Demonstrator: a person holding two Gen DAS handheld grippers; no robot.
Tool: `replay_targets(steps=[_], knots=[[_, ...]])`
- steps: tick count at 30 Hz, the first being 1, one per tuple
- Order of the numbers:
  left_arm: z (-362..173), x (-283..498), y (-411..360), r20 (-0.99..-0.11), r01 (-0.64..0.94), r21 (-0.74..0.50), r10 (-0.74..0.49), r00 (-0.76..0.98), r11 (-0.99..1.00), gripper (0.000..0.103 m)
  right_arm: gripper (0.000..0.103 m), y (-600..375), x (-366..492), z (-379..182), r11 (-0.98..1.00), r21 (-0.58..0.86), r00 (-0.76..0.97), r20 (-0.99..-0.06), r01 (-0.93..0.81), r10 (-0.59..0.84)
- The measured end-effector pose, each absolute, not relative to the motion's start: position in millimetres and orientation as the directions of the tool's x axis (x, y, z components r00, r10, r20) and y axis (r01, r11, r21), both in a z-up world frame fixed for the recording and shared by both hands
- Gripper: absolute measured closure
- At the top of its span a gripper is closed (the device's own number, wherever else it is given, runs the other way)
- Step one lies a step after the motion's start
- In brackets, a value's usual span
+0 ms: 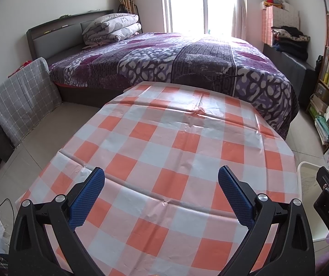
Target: Collect trash
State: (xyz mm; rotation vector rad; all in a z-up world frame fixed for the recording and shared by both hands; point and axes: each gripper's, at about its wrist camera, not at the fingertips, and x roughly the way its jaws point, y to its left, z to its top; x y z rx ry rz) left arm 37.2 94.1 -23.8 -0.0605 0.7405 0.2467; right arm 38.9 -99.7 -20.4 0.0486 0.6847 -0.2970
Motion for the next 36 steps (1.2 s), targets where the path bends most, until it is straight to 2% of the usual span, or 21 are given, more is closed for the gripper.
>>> replay_targets(steps=[36], knots=[[-25,55,5,-0.675,-0.051,0.064,0.081,0.733,0.997,0.007,0.007,-179,26,-18,0.920,-0.047,0.693,-0.643,0.390,-0.327]])
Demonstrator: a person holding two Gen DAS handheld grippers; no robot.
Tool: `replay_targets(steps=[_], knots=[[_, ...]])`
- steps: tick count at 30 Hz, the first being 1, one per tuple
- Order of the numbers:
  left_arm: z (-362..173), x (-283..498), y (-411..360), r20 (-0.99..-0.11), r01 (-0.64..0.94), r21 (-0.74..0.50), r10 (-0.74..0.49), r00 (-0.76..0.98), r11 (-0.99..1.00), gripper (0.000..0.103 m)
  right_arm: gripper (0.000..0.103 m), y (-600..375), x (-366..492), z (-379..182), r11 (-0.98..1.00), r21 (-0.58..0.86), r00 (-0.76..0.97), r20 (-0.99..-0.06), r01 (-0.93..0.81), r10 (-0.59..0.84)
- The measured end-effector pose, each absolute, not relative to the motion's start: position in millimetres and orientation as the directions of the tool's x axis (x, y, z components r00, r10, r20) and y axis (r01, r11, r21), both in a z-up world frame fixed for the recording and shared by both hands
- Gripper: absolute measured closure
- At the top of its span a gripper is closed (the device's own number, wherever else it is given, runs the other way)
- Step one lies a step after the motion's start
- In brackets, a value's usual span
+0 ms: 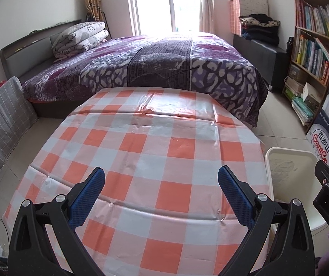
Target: Collect trash
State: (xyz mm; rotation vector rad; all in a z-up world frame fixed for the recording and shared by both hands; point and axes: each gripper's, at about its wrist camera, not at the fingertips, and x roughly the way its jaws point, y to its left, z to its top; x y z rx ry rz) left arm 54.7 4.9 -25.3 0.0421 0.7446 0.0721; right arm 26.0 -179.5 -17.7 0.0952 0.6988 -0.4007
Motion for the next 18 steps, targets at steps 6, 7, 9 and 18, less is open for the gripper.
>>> replay_targets(steps=[6,7,9,18], knots=[[-27,57,-4,-0.675,-0.030,0.063,0.065,0.735,0.998,0.008,0.007,-192,23,-18,0.913,-0.041,0.687,-0.646,0.405,-0.334],[-28,56,-5,-0.676,-0.026,0.063,0.062,0.734,0.998,0.008,0.007,-192,23,-19,0.913,-0.041,0.687,-0.646,0.406,-0.334],[-27,57,-8,-0.676,-0.023,0.068,0.063,0.734,0.997,0.008,0.007,-194,22,-19,0.912,-0.041,0.686,-0.646,0.408,-0.336],[-29,59,-8,-0.696,-0.036,0.058,0.066,0.715,0.998,0.008,0.007,-198,21,-19,0.911,-0.038,0.685,-0.646,0.411,-0.337]])
